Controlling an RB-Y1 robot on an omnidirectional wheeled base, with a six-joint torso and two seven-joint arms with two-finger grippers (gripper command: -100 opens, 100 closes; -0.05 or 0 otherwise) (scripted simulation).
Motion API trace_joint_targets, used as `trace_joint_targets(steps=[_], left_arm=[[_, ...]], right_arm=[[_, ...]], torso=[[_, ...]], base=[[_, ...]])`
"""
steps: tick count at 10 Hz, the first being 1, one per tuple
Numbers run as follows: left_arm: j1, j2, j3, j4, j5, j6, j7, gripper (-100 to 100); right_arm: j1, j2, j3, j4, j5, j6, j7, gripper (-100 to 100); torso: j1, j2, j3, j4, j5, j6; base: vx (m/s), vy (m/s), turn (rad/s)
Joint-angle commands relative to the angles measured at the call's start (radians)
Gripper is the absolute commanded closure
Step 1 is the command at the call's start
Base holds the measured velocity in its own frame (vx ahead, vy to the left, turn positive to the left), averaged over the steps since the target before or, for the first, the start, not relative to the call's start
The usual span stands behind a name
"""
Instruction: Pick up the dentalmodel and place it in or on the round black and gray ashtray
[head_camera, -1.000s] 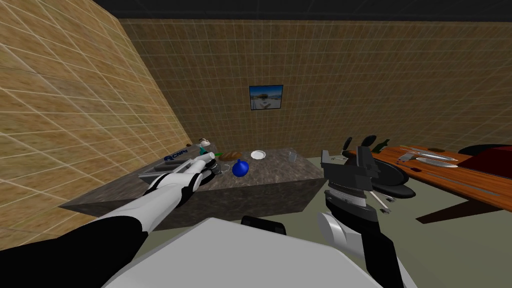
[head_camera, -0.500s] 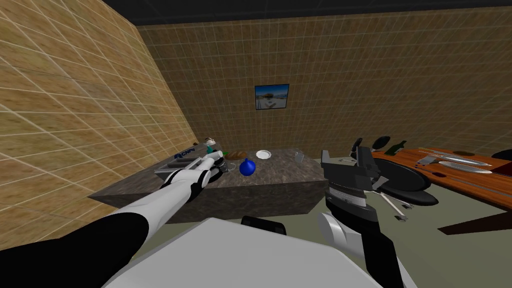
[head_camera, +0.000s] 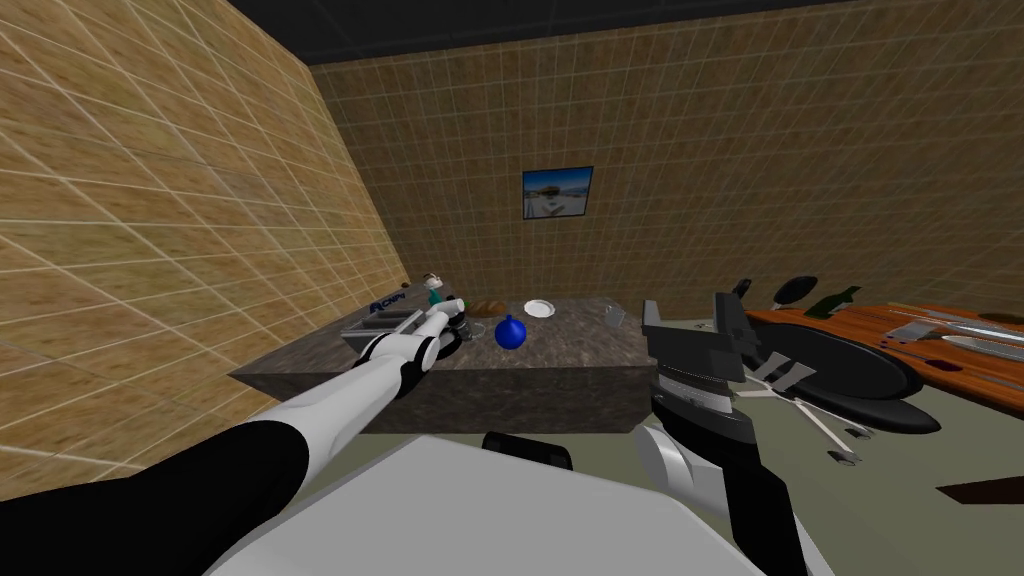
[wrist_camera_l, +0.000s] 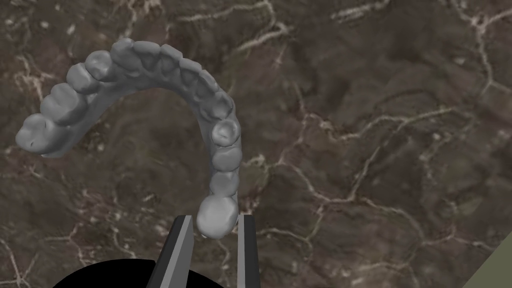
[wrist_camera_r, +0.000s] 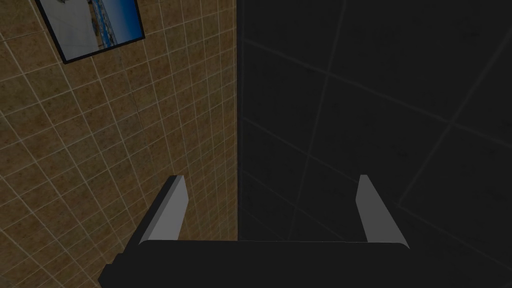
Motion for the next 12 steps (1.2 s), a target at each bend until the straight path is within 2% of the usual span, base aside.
trace_joint_targets(steps=[1, 2, 3, 4, 5, 6, 8, 10, 11, 12], left_arm=[[-0.050, -0.050, -0.005, 0.024, -0.050, -0.005, 0.046, 100], [-0.056, -0.071, -0.005, 0.024, -0.054, -0.005, 0.046, 100], [-0.056, -0.071, -0.005, 0.018, -0.054, -0.005, 0.046, 100], [-0.097, -0.119, -0.010, 0.029, -0.100, -0.006, 0.091, 100], [-0.097, -0.129, -0.010, 0.032, -0.100, -0.006, 0.091, 100], [-0.097, -0.129, -0.010, 0.057, -0.100, -0.006, 0.091, 100], [-0.097, -0.129, -0.010, 0.029, -0.100, -0.006, 0.091, 100], [-0.097, -0.129, -0.010, 0.029, -0.100, -0.006, 0.091, 100], [-0.138, -0.178, -0.014, 0.035, -0.147, -0.006, 0.135, 100], [-0.138, -0.188, -0.014, 0.035, -0.147, -0.006, 0.135, 100]], right_arm=[[0.000, 0.000, 0.000, 0.000, 0.000, 0.000, 0.000, 0], [0.000, 0.000, 0.000, 0.000, 0.000, 0.000, 0.000, 0], [0.000, 0.000, 0.000, 0.000, 0.000, 0.000, 0.000, 0], [0.000, 0.000, 0.000, 0.000, 0.000, 0.000, 0.000, 0], [0.000, 0.000, 0.000, 0.000, 0.000, 0.000, 0.000, 0], [0.000, 0.000, 0.000, 0.000, 0.000, 0.000, 0.000, 0], [0.000, 0.000, 0.000, 0.000, 0.000, 0.000, 0.000, 0], [0.000, 0.000, 0.000, 0.000, 0.000, 0.000, 0.000, 0], [0.000, 0.000, 0.000, 0.000, 0.000, 0.000, 0.000, 0], [0.000, 0.000, 0.000, 0.000, 0.000, 0.000, 0.000, 0]], torso=[[0.000, 0.000, 0.000, 0.000, 0.000, 0.000], [0.001, 0.000, 0.000, 0.000, 0.000, -0.001], [0.000, 0.001, 0.001, 0.000, 0.000, 0.000], [-0.003, 0.001, 0.001, 0.000, -0.001, 0.000], [-0.002, 0.001, 0.001, 0.001, -0.001, 0.000], [-0.001, 0.001, 0.001, 0.000, -0.001, -0.001], [-0.006, 0.000, 0.000, 0.000, -0.002, -0.001], [-0.008, 0.000, 0.000, 0.001, -0.002, 0.000], [-0.008, 0.000, 0.000, 0.001, -0.002, 0.000], [-0.003, 0.001, 0.001, 0.002, -0.002, -0.001]], base=[[-0.022, 0.134, 0.115], [-0.035, 0.118, 0.055], [-0.024, 0.054, -0.019], [-0.032, 0.097, 0.139], [-0.023, 0.103, 0.051], [-0.005, 0.047, -0.019], [-0.001, -0.003, 0.003], [0.003, -0.009, -0.001], [-0.029, 0.100, 0.170], [-0.036, 0.117, 0.035]])
